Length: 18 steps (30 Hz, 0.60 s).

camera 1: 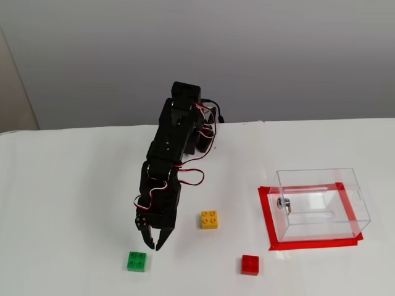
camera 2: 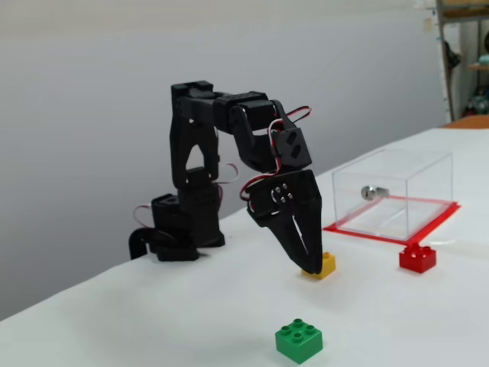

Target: Pick the green lego brick and place it into the transparent box

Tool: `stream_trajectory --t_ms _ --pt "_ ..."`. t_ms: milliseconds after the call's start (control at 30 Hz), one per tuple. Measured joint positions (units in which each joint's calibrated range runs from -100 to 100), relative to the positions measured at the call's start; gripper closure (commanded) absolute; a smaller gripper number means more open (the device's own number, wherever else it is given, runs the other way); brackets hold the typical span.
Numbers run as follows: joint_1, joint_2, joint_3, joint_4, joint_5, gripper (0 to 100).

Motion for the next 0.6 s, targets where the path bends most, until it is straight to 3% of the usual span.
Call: stream_trajectory --t_ms 133,600 --pt "-0.43 0.93 -0.09 0.00 3.76 97" --pt "2.56 0.93 -0.09 0.00 4.74 69"
